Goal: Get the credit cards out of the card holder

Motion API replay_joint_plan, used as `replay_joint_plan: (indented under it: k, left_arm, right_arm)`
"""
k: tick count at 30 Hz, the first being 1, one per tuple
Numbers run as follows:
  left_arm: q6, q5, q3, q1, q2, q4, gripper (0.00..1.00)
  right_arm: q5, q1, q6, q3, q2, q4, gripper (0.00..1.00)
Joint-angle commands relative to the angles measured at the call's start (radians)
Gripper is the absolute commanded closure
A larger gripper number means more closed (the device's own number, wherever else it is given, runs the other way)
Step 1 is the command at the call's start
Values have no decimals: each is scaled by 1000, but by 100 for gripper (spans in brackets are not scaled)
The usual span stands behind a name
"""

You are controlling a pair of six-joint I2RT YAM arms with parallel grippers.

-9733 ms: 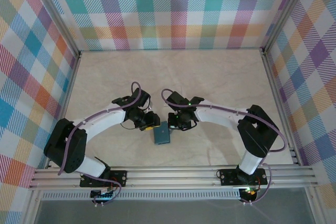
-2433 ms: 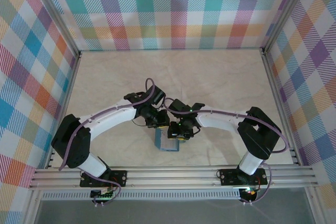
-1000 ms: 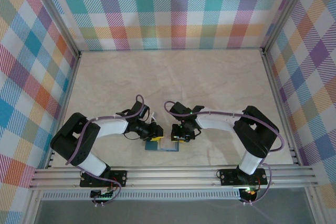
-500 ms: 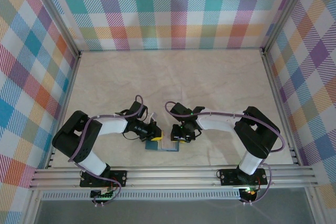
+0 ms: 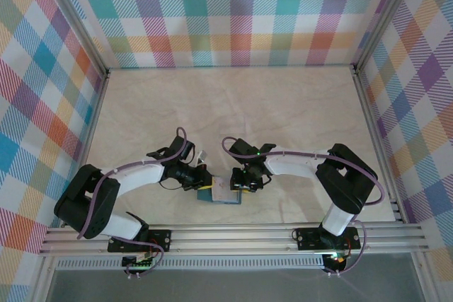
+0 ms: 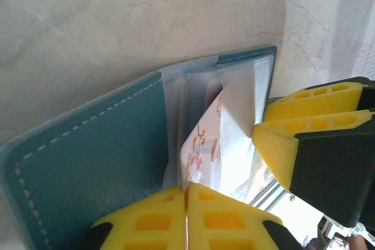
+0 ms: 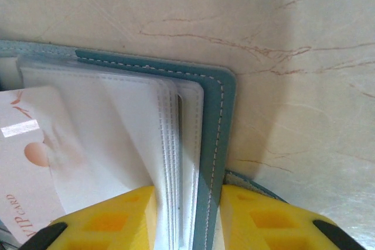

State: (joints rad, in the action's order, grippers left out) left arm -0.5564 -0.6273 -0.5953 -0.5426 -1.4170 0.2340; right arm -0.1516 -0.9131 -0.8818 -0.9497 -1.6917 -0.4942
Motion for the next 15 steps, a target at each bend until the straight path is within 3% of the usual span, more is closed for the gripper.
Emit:
replay_joint_plan:
  k: [1,4,15]
  left_arm:
    - [4,-9,-1,-8,-1,14,90]
    - [-18,-36,-1,-8,-18,-37,84]
    - [-45,-61,1,-8,-74,-93,79]
  right_arm:
    - [5,4,13,14,0,-38,65]
    - [-18,3,20,12,-13,-14,65]
    - [-67,2,25,9,-57,20,70]
